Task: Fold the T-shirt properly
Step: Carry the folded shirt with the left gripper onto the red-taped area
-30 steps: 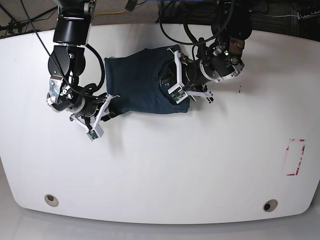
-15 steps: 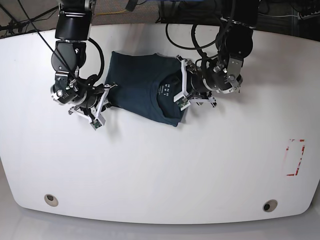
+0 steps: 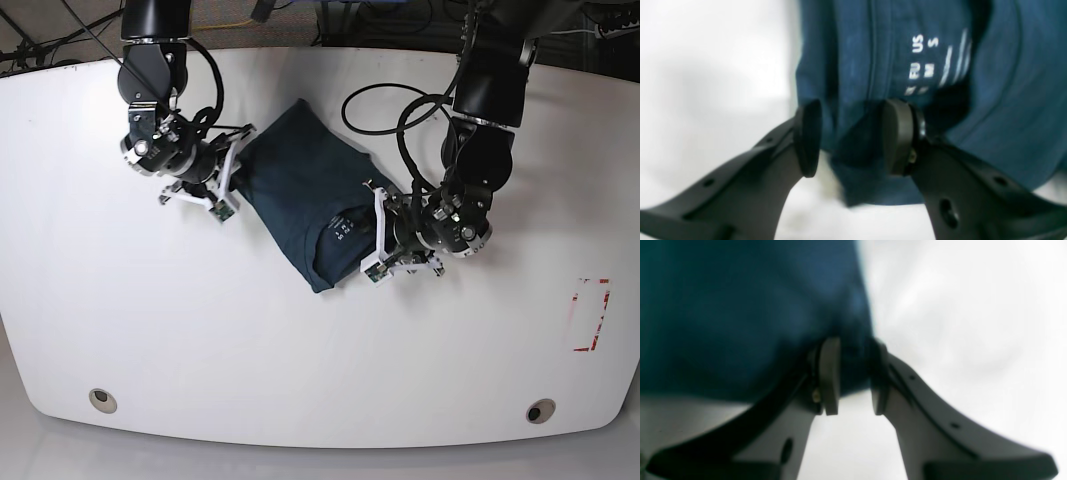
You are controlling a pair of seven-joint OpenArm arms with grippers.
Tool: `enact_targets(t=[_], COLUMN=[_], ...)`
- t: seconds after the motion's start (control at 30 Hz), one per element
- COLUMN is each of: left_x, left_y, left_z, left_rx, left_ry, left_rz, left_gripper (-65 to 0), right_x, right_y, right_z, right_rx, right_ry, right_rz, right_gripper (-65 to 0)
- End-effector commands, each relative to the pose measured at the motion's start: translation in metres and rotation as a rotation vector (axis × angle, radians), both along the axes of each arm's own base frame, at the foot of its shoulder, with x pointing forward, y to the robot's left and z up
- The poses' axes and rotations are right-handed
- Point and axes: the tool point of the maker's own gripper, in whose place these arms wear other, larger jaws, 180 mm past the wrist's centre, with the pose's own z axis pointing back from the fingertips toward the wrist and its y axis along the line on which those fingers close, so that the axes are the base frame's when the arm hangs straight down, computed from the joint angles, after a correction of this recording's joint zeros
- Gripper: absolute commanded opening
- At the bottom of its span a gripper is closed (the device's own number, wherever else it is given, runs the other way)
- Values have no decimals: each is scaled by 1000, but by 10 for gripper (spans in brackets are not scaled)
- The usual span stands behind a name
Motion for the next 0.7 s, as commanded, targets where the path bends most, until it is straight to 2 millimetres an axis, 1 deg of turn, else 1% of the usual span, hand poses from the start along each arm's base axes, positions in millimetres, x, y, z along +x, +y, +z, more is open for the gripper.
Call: enact_targets(t=[0.0,0.07,0.13,0.17,0.23,0.27,0.37,0.4,0.47,0.53,0.57,0.63,0.67], left_x=[19,26,30,33,35,30,18,14,4,-6,-8,-17,-23], left_y=[2,4,4,13,22,24,27,27,26,25,25,15,9], left_z=[25,41,59,69,86,87,91,91,86,76,73,64,57], left_rx=[-19,-20,-21,-11,-3,-4,-11,-16,-20,-22,-23,-52,-68], left_ry=[-76,-125,-182,-215,-272,-281,-304,-307,-296,-270,-259,-227,-204], left_rz=[-2,-1,-5,2,12,15,26,28,29,30,32,32,33], left_gripper=[-387,-387,-387,-387,-387,-387,-385,-385,-385,-383,-383,-383,-382], right_x=[2,-6,-10,-10,-6,-3,-2,-1,-1,-3,-3,-1,0], right_y=[24,51,71,80,96,106,123,132,143,149,149,149,144], right_z=[10,8,9,10,17,21,23,25,29,32,32,34,36], right_rx=[23,41,68,83,118,136,163,176,180,185,186,186,175], right_ry=[-36,-25,-23,-25,-38,-47,-44,-48,-55,-62,-62,-68,-80], right_rz=[80,151,183,186,183,182,185,199,230,249,247,248,249], right_gripper=[-510,-510,-510,-509,-507,-507,-506,-506,-509,-510,-510,-510,-510])
